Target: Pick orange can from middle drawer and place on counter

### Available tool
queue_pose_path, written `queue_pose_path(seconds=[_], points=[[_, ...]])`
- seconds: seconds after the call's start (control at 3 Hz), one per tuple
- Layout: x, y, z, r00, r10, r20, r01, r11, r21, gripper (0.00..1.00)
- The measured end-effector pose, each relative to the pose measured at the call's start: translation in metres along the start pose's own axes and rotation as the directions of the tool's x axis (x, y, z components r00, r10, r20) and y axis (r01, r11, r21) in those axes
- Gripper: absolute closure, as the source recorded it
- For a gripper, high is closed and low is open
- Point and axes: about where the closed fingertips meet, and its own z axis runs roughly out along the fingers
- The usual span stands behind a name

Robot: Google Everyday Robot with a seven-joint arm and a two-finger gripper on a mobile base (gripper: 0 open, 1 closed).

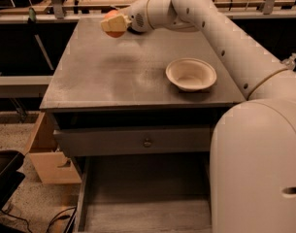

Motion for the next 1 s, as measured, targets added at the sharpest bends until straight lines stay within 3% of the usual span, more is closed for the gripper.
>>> queue_pose_path(seconds=[0.67, 1.0], points=[[0.038, 0.009, 0.03, 1.0, 0.013, -0.005, -0.013, 0.9999, -0.003, 1.0], [0.049, 0.023, 0.048, 0.998, -0.016, -0.059, 0.018, 0.9993, 0.033, 1.0]])
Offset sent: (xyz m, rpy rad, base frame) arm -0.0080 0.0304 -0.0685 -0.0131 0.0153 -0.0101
